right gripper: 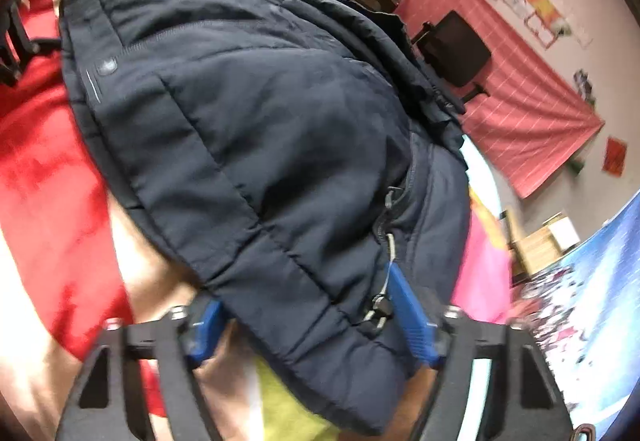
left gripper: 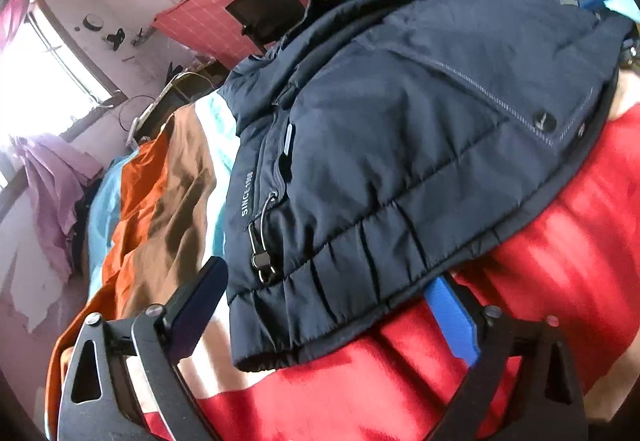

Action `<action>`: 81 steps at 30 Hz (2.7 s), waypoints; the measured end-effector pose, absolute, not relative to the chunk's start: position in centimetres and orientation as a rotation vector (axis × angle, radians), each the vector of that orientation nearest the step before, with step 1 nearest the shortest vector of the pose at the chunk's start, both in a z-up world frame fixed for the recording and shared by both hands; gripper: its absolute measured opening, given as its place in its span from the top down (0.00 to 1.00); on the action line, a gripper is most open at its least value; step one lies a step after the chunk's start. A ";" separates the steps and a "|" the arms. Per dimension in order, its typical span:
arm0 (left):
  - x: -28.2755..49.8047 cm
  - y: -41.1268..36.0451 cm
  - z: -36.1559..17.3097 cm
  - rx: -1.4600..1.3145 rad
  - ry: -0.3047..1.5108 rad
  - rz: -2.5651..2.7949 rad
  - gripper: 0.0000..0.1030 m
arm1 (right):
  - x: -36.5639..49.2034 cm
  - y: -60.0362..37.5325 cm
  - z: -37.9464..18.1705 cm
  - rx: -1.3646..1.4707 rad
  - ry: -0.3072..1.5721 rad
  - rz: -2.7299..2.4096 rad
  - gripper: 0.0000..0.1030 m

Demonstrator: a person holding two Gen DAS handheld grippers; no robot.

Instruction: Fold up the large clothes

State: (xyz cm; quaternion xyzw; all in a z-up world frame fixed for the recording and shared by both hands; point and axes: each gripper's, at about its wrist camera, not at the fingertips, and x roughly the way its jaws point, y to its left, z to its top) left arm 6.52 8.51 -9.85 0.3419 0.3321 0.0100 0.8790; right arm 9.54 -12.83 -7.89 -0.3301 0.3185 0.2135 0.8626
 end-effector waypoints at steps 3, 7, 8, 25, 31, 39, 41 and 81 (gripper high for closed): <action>6.9 8.5 -9.6 0.692 0.707 0.001 0.34 | 9.7 -12.7 -7.3 -0.648 0.678 0.461 0.53; 6.7 7.7 -9.1 0.680 0.691 -0.015 0.57 | 9.2 -12.4 -6.6 -0.598 0.676 0.478 0.64; 6.5 7.4 -9.0 0.678 0.683 -0.023 0.63 | 9.2 -12.4 -6.2 -0.584 0.670 0.482 0.69; 10.0 6.2 3.2 0.447 0.551 -0.058 0.94 | 13.0 -14.6 4.3 -0.218 0.611 0.525 0.92; 14.7 5.8 8.9 0.415 0.501 -0.067 0.95 | 17.4 -15.1 8.5 -0.153 0.546 0.520 0.93; 23.3 5.3 15.2 0.392 0.513 -0.044 0.95 | 26.3 -15.2 13.9 -0.149 0.543 0.499 0.93; 25.5 5.0 16.0 0.403 0.505 -0.035 0.95 | 28.5 -15.1 14.5 -0.161 0.539 0.483 0.93; 44.5 10.3 14.3 0.002 0.388 0.061 0.15 | 48.7 -17.3 8.8 0.097 0.490 0.296 0.16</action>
